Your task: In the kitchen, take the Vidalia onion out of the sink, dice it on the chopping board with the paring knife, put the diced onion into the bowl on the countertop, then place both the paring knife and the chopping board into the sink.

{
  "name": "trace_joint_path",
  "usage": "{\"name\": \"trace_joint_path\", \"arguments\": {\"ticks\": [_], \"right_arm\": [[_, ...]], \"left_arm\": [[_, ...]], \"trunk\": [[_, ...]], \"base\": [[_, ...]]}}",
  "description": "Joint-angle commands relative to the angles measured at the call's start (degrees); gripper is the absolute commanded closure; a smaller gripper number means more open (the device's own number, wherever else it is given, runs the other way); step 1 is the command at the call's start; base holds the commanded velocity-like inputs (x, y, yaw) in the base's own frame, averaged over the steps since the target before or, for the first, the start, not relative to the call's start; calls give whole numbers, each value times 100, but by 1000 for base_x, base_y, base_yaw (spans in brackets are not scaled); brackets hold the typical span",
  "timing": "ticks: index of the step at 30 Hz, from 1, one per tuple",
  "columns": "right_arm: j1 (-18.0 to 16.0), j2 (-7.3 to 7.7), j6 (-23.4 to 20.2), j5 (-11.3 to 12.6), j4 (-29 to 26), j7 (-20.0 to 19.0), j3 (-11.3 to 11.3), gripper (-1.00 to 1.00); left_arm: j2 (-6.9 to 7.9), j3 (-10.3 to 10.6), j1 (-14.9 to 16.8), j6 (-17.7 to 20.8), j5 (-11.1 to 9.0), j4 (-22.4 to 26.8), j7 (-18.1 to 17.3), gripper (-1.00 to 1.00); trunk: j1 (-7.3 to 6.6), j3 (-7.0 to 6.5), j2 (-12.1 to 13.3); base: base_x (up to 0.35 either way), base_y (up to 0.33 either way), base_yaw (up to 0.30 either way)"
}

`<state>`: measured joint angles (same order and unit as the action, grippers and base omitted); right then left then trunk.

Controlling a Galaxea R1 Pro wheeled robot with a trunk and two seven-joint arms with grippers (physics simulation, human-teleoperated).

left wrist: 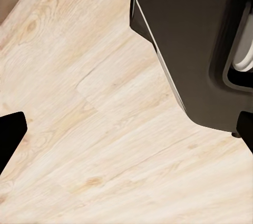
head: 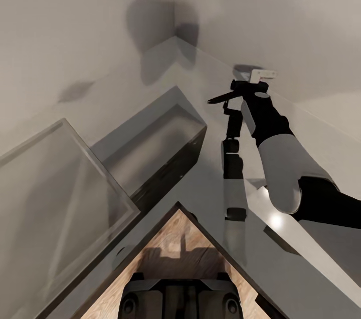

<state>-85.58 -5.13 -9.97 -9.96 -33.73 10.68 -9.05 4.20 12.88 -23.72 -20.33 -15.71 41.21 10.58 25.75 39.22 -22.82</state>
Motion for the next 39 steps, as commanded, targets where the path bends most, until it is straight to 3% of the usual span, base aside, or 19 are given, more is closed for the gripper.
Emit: {"name": "trace_joint_path", "arguments": {"ticks": [1, 9, 19, 39], "right_arm": [[-3, -11, -38, -60, -10, -5, -27, -100], [-3, -16, -40, -55, -20, -4, -27, -100], [-3, 2, -40, -50, -4, -13, -27, -100], [0, 3, -23, -30, 137, -90, -27, -100]], "left_arm": [[10, 46, -1, -14, -37, 9, 54, -100], [10, 45, -1, -14, -37, 9, 55, -100], [10, 46, -1, -14, -37, 9, 57, -100], [10, 46, -1, -14, -41, 9, 57, -100]], "trunk": [[4, 7, -9], [4, 7, -9], [4, 7, -9], [4, 7, -9]], "base": [[2, 0, 0], [15, 0, 0], [224, 0, 0], [9, 0, 0]]}}
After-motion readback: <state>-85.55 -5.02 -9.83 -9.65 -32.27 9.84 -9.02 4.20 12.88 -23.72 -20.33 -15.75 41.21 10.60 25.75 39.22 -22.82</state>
